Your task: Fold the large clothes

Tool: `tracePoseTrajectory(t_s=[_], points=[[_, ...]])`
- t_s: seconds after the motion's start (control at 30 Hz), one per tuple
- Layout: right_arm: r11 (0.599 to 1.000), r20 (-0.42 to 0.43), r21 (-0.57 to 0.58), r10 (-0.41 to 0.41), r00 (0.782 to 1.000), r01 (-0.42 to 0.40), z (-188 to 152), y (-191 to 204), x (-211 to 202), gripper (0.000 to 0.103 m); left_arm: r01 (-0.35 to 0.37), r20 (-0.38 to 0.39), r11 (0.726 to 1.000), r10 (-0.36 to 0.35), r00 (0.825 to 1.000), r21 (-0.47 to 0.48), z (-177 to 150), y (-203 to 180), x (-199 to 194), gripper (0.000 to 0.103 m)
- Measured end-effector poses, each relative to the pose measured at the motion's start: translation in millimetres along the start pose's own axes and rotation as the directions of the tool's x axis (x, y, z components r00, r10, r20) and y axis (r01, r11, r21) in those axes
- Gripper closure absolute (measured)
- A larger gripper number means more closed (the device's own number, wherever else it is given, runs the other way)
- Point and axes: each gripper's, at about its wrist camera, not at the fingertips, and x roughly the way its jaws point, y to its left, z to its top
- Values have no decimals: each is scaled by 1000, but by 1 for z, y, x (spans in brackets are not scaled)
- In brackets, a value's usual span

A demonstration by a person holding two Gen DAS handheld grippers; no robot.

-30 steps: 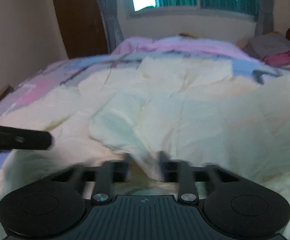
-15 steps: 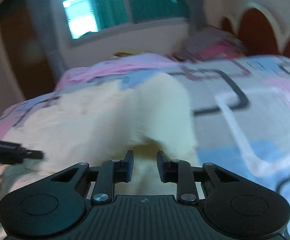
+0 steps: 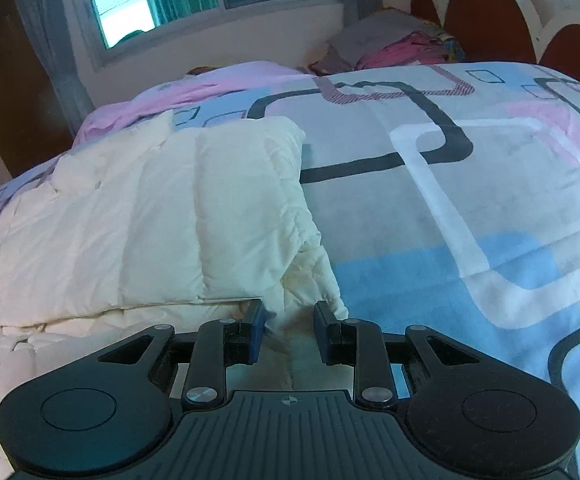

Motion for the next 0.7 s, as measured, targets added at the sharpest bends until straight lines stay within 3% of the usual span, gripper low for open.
tracePoseTrajectory(t_s=[0.07, 0.1, 0.13, 0.17, 0.27, 0.3, 0.33, 0.43, 0.5, 0.53, 0.63, 0.7], points=[[999, 27, -51, 3, 1000, -2, 3, 3, -9, 76, 10, -1, 1000, -10, 1000, 1, 1, -2, 0, 96], [996, 22, -91, -3, 1000, 5, 3, 7, -9, 66, 18, -6, 1000, -18, 1000, -4, 3, -2, -1, 93], [992, 8, -129, -8, 1000, 9, 3, 10, -5, 57, 23, -9, 1000, -23, 1000, -11, 4, -2, 0, 81], [988, -4, -152, -12, 1000, 11, 3, 10, 1, 49, 28, -10, 1000, -28, 1000, -15, 5, -2, 1, 78], [982, -4, -186, -10, 1000, 9, 3, 13, 16, 49, 13, -30, 1000, -13, 999, 5, 2, -2, 6, 81], [980, 16, -195, -18, 1000, 21, 4, 14, 18, 50, 8, -28, 1000, -8, 1000, 21, 2, -3, 7, 92], [981, 52, -191, -32, 998, 42, 7, 13, 18, 51, 13, -19, 1000, -13, 1000, 21, 4, -3, 4, 96], [991, 88, -129, -31, 996, 43, 15, 3, 19, 53, 5, 9, 999, -6, 1000, 38, 7, -7, -2, 96], [988, 0, -144, -48, 999, 47, 10, -1, 37, 53, -25, -6, 997, 25, 1000, 71, 4, -10, 3, 96], [990, 9, -137, -34, 999, 35, 6, -3, 37, 53, -31, -16, 997, 33, 999, 70, 3, -9, 7, 96], [990, -2, -138, -16, 1000, 16, 7, -8, 24, 53, -27, -21, 998, 28, 999, 56, 2, -6, 9, 96], [991, 44, -137, 14, 999, -8, 7, -12, 1, 54, -20, -30, 997, 22, 999, 70, 3, -5, 6, 91]])
